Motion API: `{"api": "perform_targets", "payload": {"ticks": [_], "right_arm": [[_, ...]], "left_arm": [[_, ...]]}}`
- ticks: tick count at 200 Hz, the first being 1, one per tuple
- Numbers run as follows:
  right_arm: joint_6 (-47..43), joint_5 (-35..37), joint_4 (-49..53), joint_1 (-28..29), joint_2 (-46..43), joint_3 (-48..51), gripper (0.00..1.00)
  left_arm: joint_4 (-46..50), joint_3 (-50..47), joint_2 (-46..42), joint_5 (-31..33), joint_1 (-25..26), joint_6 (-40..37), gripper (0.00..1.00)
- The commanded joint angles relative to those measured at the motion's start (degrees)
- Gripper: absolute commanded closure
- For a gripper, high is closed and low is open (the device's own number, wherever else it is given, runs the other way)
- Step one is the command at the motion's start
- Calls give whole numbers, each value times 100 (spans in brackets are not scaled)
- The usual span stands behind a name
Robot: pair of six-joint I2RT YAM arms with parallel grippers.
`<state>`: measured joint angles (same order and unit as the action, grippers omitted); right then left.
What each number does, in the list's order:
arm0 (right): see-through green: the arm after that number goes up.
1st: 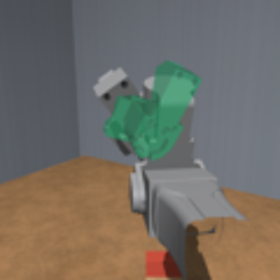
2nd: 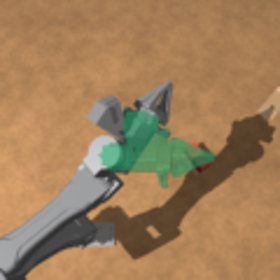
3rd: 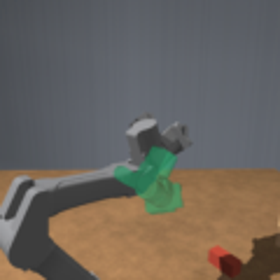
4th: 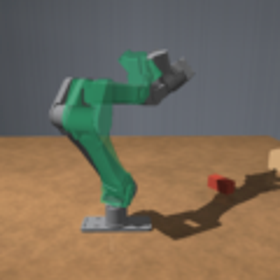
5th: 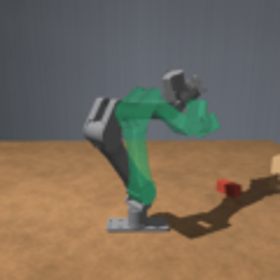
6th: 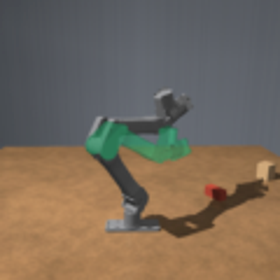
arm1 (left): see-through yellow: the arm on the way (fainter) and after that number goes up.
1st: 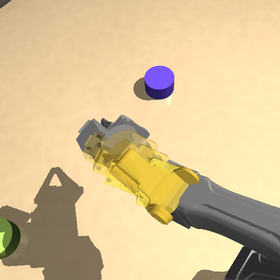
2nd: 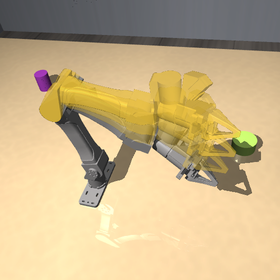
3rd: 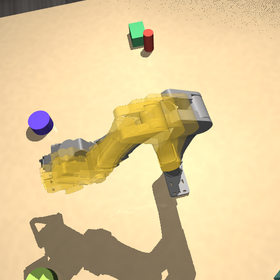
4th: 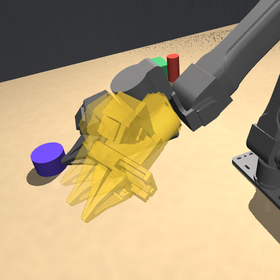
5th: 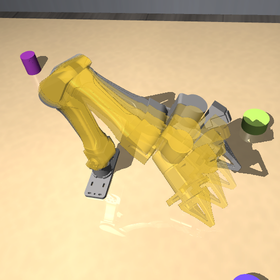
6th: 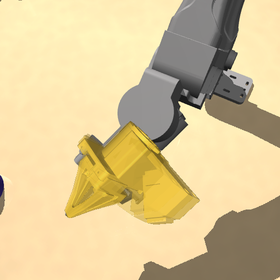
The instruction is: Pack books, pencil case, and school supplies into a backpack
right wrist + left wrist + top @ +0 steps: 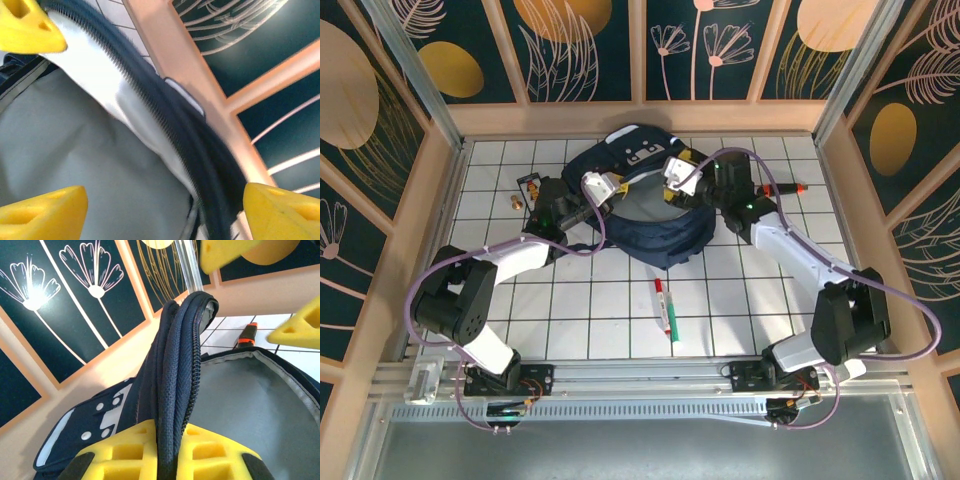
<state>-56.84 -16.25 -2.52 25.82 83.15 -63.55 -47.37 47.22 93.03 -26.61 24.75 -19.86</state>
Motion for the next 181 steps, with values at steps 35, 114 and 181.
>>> {"api": "perform_targets", "payload": {"ticks": [35,114,181], "right_arm": [[-1778,-628,861,17,585,-898,31],[-1570,-634,1349,39,1456,-1932,100],[-449,-1143,740,12,1228,-1941,100]], "left_arm": [[88,54,-198,-297,-15,-286,98],[319,-100,-663,251,-20,365,66],[2756,-816,-2064,1576,-629,4042,1]]}}
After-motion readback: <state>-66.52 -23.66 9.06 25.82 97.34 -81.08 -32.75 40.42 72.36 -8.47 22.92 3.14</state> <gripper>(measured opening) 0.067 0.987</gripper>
